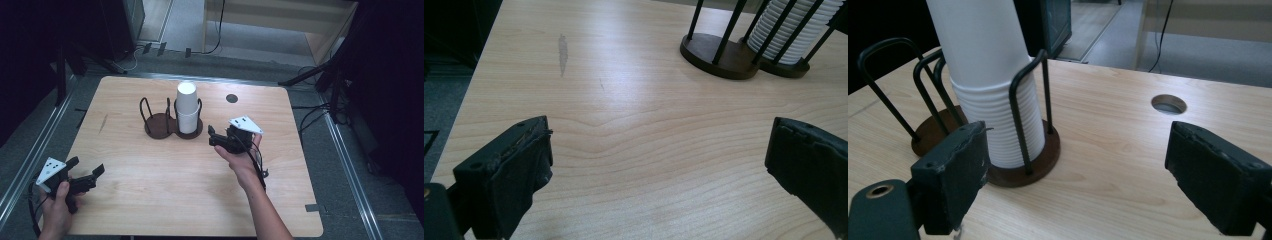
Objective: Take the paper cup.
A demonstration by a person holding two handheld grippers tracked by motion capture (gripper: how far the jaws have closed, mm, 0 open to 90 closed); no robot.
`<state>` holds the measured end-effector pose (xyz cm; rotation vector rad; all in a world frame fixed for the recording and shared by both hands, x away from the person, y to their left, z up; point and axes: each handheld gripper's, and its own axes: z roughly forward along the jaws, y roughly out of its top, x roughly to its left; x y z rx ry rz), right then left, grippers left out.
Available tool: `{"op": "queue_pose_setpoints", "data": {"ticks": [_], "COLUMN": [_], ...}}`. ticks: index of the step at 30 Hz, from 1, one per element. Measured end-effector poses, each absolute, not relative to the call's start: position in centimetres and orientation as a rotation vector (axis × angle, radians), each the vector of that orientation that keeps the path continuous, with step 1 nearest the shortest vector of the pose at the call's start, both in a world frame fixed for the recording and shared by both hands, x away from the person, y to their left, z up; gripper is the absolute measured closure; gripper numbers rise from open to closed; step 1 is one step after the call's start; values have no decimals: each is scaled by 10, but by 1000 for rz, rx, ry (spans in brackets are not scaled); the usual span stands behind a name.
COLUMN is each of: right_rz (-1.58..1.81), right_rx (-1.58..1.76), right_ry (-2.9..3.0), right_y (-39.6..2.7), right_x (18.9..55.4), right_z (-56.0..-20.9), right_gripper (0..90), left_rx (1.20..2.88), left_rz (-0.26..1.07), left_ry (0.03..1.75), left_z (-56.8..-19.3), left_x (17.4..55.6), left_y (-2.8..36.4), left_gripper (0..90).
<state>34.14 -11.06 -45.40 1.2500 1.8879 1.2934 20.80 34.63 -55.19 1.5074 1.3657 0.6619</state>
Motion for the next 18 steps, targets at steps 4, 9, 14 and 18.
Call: {"op": "queue_pose_setpoints", "data": {"ticks": [4, 9, 14, 18], "right_rz": [1290, 1274, 1248, 1200], "right_rx": [1224, 1214, 1202, 1174], "right_ry": [1913, 1938, 1990, 2039], "right_y": [-96, -79, -65, -50], "right_x": [351, 363, 375, 382], "right_z": [-449, -446, -440, -437], "right_gripper": [108, 109, 115, 119], "left_rx": [1510, 1513, 1509, 1515], "left_rz": [664, 665, 663, 661], "left_ry": [1362, 1362, 1360, 1356], "left_z": [-552, -552, -552, -552], "left_x": [208, 208, 208, 208], "left_y": [346, 346, 346, 346], "left_gripper": [0, 0, 0, 0]}}
